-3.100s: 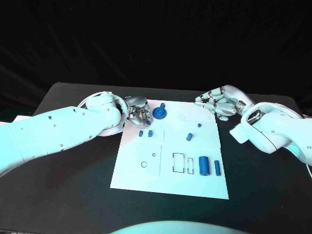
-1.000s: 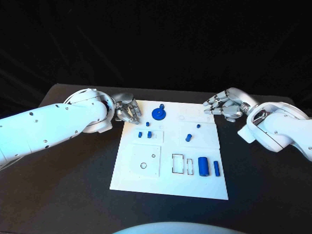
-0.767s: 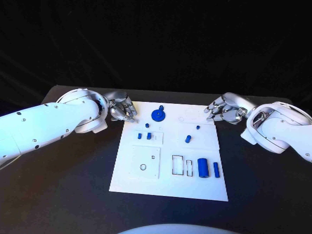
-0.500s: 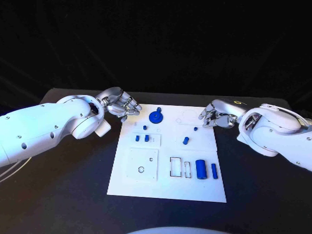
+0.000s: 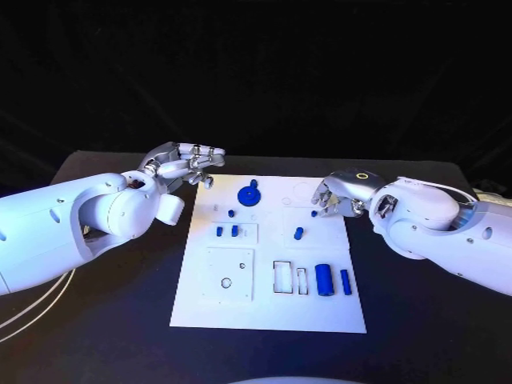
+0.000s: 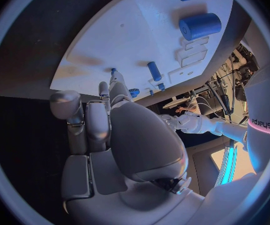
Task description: Assemble the parts on the task board
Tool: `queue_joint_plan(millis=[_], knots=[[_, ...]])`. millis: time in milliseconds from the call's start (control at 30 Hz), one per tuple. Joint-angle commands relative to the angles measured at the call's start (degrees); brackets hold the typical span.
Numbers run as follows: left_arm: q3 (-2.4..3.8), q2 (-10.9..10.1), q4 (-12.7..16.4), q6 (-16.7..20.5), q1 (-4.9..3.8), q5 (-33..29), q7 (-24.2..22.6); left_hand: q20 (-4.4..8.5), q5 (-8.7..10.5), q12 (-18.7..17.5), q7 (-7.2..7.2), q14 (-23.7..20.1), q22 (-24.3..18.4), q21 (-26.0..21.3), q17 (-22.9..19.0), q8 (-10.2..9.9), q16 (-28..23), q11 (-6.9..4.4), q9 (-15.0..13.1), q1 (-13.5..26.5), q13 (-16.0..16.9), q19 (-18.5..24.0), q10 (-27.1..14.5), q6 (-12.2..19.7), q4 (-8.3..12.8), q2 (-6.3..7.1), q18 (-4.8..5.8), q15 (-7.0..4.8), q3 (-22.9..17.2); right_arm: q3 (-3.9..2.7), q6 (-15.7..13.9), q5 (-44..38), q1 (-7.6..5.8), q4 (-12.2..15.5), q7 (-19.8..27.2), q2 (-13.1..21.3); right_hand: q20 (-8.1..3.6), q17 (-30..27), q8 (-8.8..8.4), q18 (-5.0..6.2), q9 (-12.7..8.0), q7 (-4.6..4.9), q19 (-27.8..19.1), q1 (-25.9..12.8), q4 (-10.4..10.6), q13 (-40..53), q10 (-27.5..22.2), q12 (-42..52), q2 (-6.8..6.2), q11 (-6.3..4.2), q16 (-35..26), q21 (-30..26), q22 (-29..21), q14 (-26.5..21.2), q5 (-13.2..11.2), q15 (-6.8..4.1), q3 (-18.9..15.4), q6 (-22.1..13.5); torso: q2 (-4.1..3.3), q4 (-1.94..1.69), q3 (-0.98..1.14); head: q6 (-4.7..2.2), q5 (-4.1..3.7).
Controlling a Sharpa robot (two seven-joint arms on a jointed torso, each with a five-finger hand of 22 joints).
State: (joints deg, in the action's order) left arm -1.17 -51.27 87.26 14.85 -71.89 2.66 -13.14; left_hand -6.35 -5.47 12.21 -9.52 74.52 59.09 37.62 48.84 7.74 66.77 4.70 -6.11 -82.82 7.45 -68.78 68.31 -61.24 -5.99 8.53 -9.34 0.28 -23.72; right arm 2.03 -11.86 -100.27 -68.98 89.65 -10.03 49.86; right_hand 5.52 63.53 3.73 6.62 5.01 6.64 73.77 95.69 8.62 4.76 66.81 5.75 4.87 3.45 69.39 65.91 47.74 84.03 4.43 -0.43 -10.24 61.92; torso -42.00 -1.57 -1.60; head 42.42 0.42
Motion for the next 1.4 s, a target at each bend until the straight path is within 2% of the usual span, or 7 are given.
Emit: queue_joint_plan(millis=[33,233,300,667,967,1233,1400], knots=[[0.01,-0.08,0.48,0.33,0.04,-5.59,-3.19,0.09,0.02,0.21,0.42,-0.57,-0.09,-0.26,-0.11,0.24,-0.23,-0.04,0.06,0.39,0.07,0.36,0.25,0.07,0.04,-0.05,-0.66,0.00,0.24,0.05,1.37,-2.93,0.35,-0.47,-1.12,-0.59,-0.24,0.11,-0.24,0.93,-0.12,-0.02,-0.01,-0.31,0.28,-0.18,-0.10,-0.46,-0.14,-0.09,0.00,-0.22,-0.08,1.64,-0.18,-0.44,0.26,-0.45,-0.07,-0.06,0.01,-0.04,-0.22],[-0.02,-0.24,1.03,0.63,0.06,-5.17,-3.19,0.05,0.00,0.93,0.05,-0.94,-1.16,-1.98,-0.98,-0.18,-0.81,0.22,0.43,0.79,0.38,0.70,-0.71,1.27,-0.10,-0.18,-0.79,0.18,0.98,0.08,1.97,-2.53,0.73,-1.40,-1.03,-1.69,-0.33,0.28,-0.12,0.93,-0.22,-0.19,0.08,-0.11,0.46,-0.56,0.15,-0.76,0.24,-0.27,0.11,-0.28,-0.13,1.73,-0.19,-0.58,0.99,-0.34,-0.13,-0.05,0.05,-0.02,-0.38],[-0.03,-0.25,1.12,0.61,0.06,-5.05,-3.15,-0.02,0.01,1.11,-0.08,-1.15,-1.59,-2.67,-1.40,-0.28,-1.08,0.37,0.53,0.90,0.46,0.88,-1.11,1.62,-0.15,-0.20,-0.85,0.28,1.23,0.09,2.17,-2.49,0.79,-1.60,-0.97,-2.01,-0.39,0.26,-0.07,0.93,-0.24,-0.28,0.14,-0.01,0.52,-0.70,0.33,-0.86,0.40,-0.37,0.09,-0.28,-0.10,1.75,-0.27,-0.66,1.36,-0.19,-0.11,0.05,0.08,0.08,-0.32],[-0.06,-0.02,1.18,0.10,0.11,-3.22,-2.94,-0.19,-0.02,1.84,-0.32,-1.99,-2.75,-4.59,-2.93,-0.29,-2.08,0.60,0.72,0.71,0.73,1.41,-2.13,2.23,-0.01,-0.45,-1.07,0.48,1.76,0.16,3.48,-1.96,1.16,-2.62,-0.93,-2.78,-0.69,0.52,0.13,0.86,-0.25,-0.46,0.51,0.07,1.19,-1.05,1.69,-1.26,1.46,-0.65,0.23,-0.23,0.11,1.89,-1.49,-0.91,3.78,1.11,-0.06,0.09,0.10,0.50,-0.41],[-0.07,0.03,1.14,-0.32,0.16,-1.31,-1.94,-0.17,-0.03,3.59,-0.30,-1.73,-2.94,-4.81,-2.51,0.10,-1.72,0.45,0.82,-0.78,1.40,0.97,-2.24,2.42,1.11,-0.98,-1.09,0.37,2.04,0.20,5.79,-1.49,1.83,-2.97,-1.44,-3.23,-0.88,1.48,0.53,0.72,-0.05,-0.54,1.04,0.12,1.30,-0.99,3.39,-1.25,1.41,-0.85,1.01,0.18,0.82,2.14,-1.57,-1.08,5.85,2.83,-0.06,0.04,0.11,0.87,-0.34],[-0.07,0.11,1.10,-0.39,0.16,-0.26,-1.50,-0.04,-0.07,4.39,-0.24,-1.79,-3.19,-5.24,-2.83,0.30,-1.83,0.36,0.87,-1.63,1.73,0.88,-2.51,2.49,1.82,-1.20,-1.16,0.25,2.11,0.20,5.75,-1.88,2.14,-3.11,-2.35,-3.55,-0.93,1.54,0.36,0.70,-0.09,-0.52,1.14,-0.69,1.84,-1.07,3.64,-1.54,0.89,-0.81,1.07,0.20,0.84,2.15,-1.62,-1.10,6.31,3.07,-0.05,0.07,0.06,1.03,-0.63],[-0.07,0.12,0.97,-0.40,0.16,0.32,-1.21,-0.01,-0.07,4.65,-0.26,-1.86,-3.21,-5.30,-3.00,0.38,-1.91,0.36,0.89,-1.93,1.83,0.84,-2.68,2.53,2.10,-1.25,-1.15,0.23,2.15,0.20,3.26,-1.99,2.23,-2.89,-2.46,-3.48,-0.99,1.90,0.36,0.64,-0.08,-0.60,1.35,-0.70,2.01,-1.07,3.89,-1.66,1.10,-0.89,1.36,0.44,1.24,2.20,-1.62,-1.18,7.07,3.36,0.02,0.08,0.09,1.15,-0.60]])
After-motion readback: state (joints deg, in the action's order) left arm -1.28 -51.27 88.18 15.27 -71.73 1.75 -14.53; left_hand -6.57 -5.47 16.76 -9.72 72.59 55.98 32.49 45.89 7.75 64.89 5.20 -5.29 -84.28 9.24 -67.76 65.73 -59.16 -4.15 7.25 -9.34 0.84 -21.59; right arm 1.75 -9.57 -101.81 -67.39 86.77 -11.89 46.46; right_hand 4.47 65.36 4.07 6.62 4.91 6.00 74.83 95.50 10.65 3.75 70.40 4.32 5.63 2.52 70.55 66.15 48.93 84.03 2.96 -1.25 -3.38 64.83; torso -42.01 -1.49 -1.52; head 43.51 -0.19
